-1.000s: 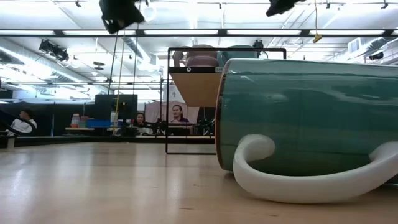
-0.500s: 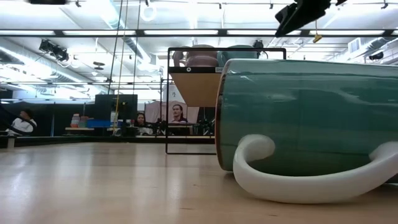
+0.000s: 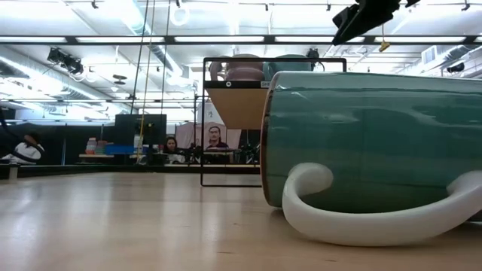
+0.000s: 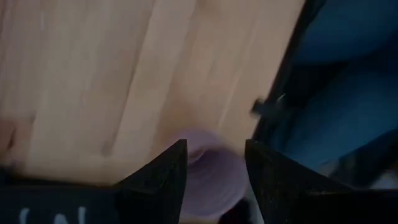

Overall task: Place coffee mugs
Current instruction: Put the purple mug on the shelf

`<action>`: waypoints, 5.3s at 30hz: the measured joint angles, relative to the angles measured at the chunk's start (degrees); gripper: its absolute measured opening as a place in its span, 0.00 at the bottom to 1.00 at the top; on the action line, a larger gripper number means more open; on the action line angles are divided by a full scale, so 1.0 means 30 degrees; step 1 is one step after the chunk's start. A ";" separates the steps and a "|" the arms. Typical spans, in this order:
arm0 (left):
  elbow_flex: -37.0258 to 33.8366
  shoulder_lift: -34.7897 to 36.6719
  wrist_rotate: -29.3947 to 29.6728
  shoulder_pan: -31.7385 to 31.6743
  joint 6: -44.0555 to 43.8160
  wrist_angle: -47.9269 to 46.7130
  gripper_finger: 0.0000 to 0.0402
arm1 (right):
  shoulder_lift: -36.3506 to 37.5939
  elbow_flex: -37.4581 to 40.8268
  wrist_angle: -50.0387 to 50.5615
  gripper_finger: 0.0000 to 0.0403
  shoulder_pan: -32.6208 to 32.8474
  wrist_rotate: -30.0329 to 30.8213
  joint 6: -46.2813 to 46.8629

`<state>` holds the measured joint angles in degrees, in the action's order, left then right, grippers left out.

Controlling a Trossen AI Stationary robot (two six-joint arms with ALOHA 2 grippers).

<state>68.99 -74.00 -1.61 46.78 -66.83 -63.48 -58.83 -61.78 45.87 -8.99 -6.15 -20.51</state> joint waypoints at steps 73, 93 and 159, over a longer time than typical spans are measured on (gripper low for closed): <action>0.0000 -0.7446 0.0168 -0.5964 -0.0370 -0.0401 0.06 | -0.0015 0.0007 0.0015 0.33 0.0000 0.0007 0.0003; -0.0015 -0.7460 0.1905 -1.3007 0.3700 -0.0431 0.10 | -0.0015 0.0007 0.0015 0.32 -0.0004 0.0007 0.0004; 0.0007 -0.3423 0.2287 -0.9838 0.5982 0.4245 0.37 | -0.0015 0.0015 0.0000 0.32 -0.0007 0.0007 0.0503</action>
<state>69.01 -84.26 5.25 17.27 -48.88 -50.75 -58.87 -61.73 45.87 -9.02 -6.13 -19.00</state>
